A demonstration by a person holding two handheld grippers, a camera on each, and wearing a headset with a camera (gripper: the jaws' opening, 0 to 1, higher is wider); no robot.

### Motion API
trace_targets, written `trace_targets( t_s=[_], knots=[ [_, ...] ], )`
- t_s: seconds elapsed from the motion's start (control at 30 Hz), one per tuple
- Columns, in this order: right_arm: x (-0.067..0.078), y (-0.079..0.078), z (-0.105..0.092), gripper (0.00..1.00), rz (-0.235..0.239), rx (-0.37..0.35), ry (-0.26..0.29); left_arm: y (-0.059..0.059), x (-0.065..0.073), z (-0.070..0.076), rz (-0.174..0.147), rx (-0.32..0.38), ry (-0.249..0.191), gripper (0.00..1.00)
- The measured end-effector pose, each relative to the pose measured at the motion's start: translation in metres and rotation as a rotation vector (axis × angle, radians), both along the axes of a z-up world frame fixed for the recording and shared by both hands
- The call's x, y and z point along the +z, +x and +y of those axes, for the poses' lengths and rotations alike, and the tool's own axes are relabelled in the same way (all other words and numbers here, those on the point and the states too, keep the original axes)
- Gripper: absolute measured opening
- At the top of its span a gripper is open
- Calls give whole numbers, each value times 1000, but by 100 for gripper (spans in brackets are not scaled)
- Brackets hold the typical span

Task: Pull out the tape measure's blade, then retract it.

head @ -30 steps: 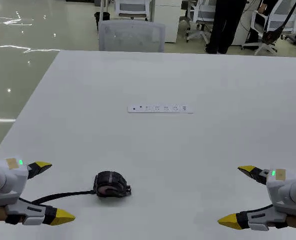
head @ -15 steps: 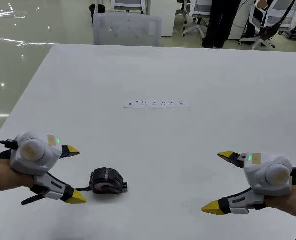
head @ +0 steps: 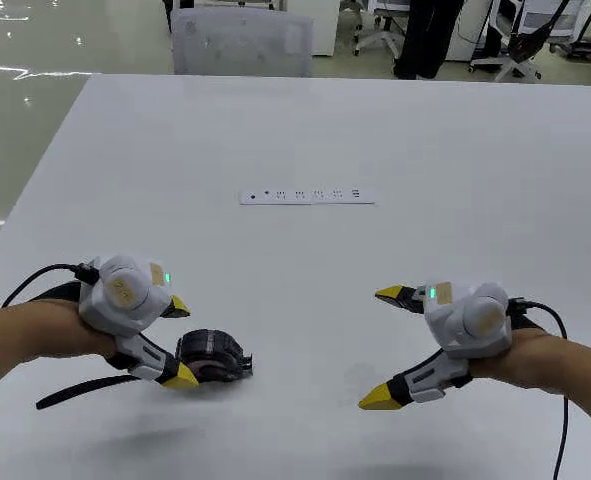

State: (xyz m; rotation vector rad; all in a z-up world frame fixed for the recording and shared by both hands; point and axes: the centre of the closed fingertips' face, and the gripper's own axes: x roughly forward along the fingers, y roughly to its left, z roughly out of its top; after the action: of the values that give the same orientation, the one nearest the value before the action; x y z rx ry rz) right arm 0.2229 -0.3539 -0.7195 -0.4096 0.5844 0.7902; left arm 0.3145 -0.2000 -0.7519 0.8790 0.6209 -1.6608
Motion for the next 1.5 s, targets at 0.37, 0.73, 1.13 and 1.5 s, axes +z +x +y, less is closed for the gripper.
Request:
trace_targets(
  t_s=[0.37, 0.73, 1.13, 1.5],
  knots=[
    [-14, 28, 36, 84, 37, 66, 6, 8, -19, -17, -61, -75, 52, 47],
    [-31, 49, 66, 74, 75, 136, 0, 4, -22, -13, -60, -92, 73, 29],
    [-71, 71, 86, 53, 165, 121, -50, 3, -21, -14, -51, -88, 65, 29],
    [-90, 75, 113, 31, 206, 225, -106, 3, -20, -13, -39, -70, 52, 29]
  ],
)
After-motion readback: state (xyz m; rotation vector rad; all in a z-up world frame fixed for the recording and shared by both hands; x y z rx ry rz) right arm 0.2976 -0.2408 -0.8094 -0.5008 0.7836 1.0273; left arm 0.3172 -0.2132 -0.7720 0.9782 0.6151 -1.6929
